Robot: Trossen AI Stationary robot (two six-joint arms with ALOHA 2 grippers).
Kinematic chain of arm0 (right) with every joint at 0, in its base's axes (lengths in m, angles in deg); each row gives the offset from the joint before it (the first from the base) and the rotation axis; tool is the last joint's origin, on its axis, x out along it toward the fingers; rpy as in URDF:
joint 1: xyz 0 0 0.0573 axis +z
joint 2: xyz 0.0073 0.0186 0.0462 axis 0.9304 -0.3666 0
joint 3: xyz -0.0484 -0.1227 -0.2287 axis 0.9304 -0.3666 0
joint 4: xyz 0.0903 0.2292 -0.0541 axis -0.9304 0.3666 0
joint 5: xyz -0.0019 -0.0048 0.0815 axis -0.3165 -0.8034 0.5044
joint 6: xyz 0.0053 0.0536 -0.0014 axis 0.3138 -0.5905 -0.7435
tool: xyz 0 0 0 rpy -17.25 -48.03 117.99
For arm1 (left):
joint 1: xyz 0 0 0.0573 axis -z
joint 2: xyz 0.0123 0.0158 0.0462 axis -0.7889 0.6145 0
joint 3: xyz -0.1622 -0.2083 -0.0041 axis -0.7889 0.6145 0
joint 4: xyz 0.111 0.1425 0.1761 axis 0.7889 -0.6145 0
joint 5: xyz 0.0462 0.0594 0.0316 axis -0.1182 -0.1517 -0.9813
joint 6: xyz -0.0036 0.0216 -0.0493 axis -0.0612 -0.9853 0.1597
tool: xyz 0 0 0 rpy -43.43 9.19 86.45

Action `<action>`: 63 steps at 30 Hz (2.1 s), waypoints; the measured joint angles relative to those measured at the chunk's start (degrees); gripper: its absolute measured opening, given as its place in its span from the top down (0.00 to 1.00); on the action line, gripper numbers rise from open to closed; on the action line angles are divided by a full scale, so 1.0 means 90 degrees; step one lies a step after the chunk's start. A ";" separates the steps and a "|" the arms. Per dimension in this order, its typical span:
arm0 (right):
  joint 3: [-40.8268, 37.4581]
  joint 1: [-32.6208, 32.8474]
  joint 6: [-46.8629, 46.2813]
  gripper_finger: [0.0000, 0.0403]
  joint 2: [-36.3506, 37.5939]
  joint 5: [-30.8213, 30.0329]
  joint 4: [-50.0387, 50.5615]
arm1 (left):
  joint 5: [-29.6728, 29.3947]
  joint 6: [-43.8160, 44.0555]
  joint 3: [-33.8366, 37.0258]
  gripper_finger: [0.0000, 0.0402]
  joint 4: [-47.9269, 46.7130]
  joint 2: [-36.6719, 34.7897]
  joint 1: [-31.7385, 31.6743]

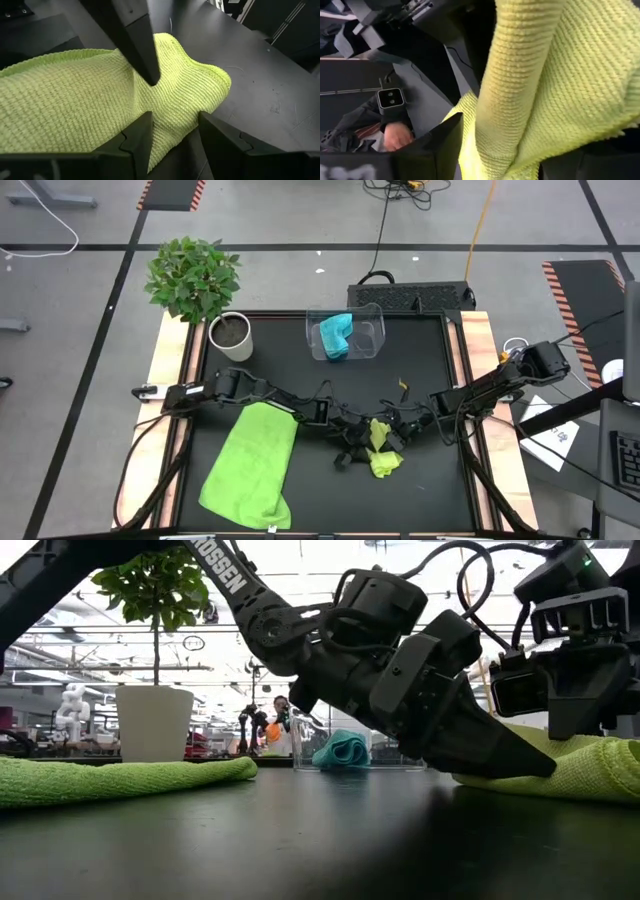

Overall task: Fold microfiber towels
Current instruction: Put the folded light green microfiber cloth into the transparent bin

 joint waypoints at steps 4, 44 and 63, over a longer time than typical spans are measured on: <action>0.0002 -0.0087 0.0226 0.61 0.0002 0.0002 0.0069 | -0.0016 -0.0002 0.0000 0.59 -0.0015 0.0000 0.0000; -0.0007 -0.0546 0.2581 1.00 0.0846 -0.0301 -0.1713 | -0.3008 -0.0123 0.3483 0.59 -0.0138 -0.3305 0.0810; 0.2880 -0.3962 0.4058 1.00 0.0793 0.2714 0.0879 | -0.3307 -0.0038 0.5276 0.59 0.1051 -0.3784 0.0930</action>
